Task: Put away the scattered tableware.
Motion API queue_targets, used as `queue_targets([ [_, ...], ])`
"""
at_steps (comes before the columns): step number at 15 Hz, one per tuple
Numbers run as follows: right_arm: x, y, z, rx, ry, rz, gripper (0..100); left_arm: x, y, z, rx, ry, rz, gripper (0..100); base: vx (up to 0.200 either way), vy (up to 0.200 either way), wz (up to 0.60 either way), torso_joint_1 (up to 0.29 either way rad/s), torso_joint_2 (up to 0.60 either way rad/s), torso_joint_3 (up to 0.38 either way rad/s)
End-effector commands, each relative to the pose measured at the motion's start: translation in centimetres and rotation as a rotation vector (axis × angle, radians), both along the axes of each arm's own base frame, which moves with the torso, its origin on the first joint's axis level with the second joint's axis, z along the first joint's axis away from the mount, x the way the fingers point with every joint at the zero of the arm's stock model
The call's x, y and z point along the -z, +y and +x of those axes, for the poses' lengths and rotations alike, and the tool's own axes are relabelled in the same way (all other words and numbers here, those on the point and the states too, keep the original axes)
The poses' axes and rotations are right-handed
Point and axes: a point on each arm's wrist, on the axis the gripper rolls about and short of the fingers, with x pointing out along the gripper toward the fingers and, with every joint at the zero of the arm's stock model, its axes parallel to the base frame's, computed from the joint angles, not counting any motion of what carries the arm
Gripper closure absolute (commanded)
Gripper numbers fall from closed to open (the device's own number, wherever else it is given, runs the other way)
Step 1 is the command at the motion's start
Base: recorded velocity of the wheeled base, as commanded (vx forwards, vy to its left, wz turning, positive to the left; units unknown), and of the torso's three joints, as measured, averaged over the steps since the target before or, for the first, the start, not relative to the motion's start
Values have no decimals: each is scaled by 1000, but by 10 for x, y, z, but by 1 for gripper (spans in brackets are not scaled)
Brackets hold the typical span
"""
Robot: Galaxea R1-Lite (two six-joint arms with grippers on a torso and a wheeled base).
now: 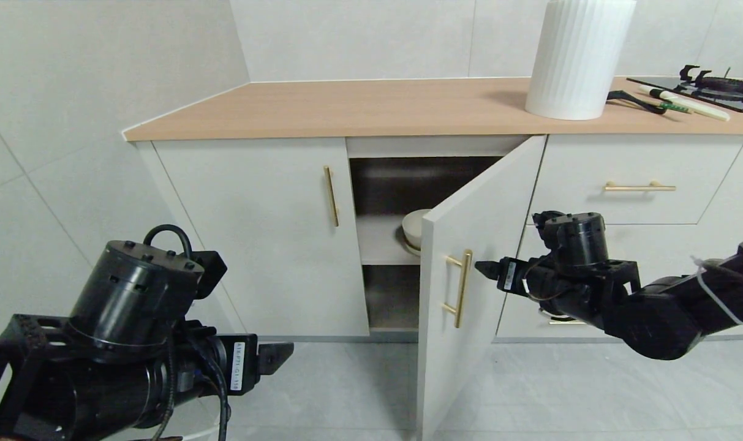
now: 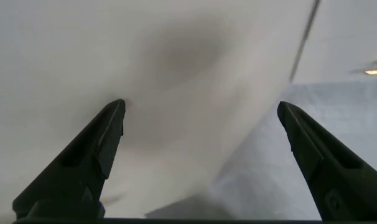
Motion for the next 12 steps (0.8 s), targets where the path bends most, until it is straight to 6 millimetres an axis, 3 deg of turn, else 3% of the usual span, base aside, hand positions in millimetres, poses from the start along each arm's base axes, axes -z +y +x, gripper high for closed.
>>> queue_targets([
  [1, 20, 6, 12, 24, 23, 6, 0, 1, 0, 0, 0, 2, 1, 0, 0, 0, 0, 0, 0, 0],
  [8, 20, 13, 29, 94, 6, 115, 0, -1, -1, 2, -3, -13, -10, 0, 0, 0, 0, 0, 0, 0],
  [12, 19, 15, 32, 109, 6, 156, 0, 0, -1, 2, -3, -10, -5, 0, 200, 0, 0, 0, 1, 2],
])
